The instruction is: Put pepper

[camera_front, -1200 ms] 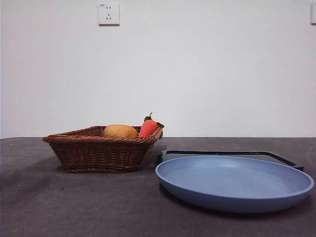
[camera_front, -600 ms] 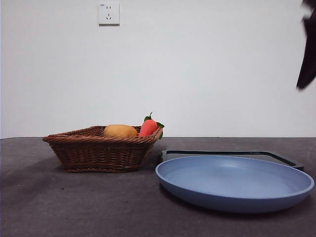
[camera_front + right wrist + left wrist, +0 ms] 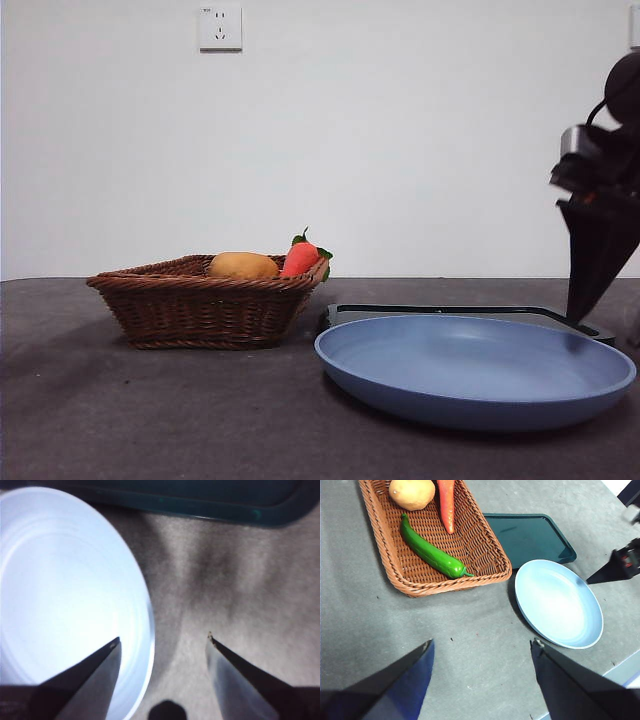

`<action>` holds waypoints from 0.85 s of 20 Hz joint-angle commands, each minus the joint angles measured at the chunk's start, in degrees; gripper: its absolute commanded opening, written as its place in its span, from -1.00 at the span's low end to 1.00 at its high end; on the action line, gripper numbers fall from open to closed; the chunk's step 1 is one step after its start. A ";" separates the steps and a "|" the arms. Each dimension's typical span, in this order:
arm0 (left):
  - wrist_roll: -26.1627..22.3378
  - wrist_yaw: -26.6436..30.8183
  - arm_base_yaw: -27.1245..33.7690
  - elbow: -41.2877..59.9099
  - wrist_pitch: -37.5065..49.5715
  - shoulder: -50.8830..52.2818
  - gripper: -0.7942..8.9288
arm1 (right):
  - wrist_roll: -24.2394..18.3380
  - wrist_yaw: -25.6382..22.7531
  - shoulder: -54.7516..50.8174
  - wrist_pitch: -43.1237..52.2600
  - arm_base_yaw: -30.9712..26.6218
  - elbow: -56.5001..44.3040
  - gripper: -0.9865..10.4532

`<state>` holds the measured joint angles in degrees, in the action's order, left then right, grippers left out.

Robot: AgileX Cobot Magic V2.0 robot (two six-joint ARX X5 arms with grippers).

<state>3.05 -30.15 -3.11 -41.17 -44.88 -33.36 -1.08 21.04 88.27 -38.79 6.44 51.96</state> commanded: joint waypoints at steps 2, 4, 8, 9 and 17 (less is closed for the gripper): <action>0.42 -0.02 0.11 -0.90 0.70 -0.09 -0.14 | -1.42 0.31 3.67 1.36 2.03 0.92 -0.39; 1.16 -0.02 0.11 -0.90 0.70 -0.09 -0.14 | -1.38 0.26 4.98 2.36 3.06 0.92 -0.46; 1.46 -0.02 0.11 -0.90 0.68 -0.09 -0.14 | -1.16 0.07 5.62 2.78 3.76 0.92 -0.72; 1.46 -0.02 0.09 -0.90 0.72 -0.09 -0.14 | -1.07 0.04 5.62 2.78 3.76 0.92 -0.80; 7.50 1.22 -2.56 -3.63 5.75 -7.98 -0.15 | 0.09 -0.07 -1.40 2.32 3.61 1.01 -0.82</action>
<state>9.13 -28.93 -5.52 -43.88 -40.03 -41.39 -1.28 20.93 86.67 -36.58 9.89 52.14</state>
